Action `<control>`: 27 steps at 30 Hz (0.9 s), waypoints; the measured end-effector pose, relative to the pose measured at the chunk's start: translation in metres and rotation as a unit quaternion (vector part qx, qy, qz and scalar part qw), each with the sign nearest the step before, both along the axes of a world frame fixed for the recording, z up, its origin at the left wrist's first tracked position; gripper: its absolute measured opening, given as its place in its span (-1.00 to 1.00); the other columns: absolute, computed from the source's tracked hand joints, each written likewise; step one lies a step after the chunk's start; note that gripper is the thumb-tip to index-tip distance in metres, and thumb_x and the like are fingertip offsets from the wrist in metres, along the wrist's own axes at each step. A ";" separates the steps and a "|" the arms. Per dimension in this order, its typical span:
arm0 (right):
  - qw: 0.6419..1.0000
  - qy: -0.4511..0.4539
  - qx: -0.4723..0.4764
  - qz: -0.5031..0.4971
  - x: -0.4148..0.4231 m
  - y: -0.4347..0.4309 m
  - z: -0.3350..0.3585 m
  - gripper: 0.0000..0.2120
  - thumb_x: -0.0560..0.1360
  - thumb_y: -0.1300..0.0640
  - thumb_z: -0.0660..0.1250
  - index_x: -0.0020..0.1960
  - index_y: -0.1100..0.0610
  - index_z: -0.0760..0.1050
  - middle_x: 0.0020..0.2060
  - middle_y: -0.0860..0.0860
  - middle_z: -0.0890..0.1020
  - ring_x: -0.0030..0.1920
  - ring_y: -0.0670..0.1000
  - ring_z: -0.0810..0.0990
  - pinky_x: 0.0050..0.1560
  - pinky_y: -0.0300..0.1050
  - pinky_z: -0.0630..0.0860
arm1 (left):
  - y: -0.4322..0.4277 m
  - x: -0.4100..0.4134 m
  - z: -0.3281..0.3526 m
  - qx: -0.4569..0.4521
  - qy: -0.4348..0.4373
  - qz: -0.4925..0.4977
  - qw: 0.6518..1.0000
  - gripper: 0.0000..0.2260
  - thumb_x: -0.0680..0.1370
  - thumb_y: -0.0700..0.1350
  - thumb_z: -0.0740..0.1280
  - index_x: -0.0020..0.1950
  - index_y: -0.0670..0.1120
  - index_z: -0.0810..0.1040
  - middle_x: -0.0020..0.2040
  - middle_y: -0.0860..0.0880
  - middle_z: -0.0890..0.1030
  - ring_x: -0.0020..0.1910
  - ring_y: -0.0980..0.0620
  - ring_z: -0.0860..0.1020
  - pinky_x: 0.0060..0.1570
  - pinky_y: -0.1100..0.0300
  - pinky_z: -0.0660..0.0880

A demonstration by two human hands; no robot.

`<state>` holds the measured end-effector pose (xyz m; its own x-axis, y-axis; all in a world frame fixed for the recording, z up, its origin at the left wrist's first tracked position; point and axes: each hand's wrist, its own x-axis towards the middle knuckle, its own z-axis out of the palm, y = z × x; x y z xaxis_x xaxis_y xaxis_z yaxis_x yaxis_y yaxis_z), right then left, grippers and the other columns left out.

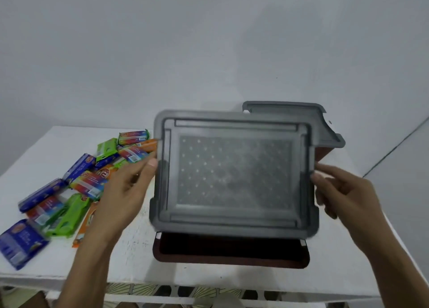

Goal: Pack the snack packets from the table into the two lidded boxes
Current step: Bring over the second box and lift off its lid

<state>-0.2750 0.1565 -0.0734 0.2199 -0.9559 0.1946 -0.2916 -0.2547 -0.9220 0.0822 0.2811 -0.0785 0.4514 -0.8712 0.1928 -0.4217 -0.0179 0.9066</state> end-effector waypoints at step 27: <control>0.960 0.230 -0.143 -0.075 0.033 -0.100 -0.048 -0.55 0.57 -0.02 0.30 0.44 -0.02 0.37 -0.04 0.07 0.65 -0.14 0.03 0.60 -0.09 -0.07 0.59 | -0.165 0.004 -0.038 0.052 -0.147 -0.131 0.979 -0.70 0.60 0.05 0.29 0.33 0.09 0.50 0.16 0.11 0.52 -0.07 0.43 0.49 -0.15 0.60 0.35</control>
<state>-0.2421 0.0567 -0.1215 0.2097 -0.9058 0.3681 -0.7040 -0.4011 -0.5861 0.0860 0.1163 -0.1169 0.1484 -0.9715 0.1847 -0.6667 0.0396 0.7443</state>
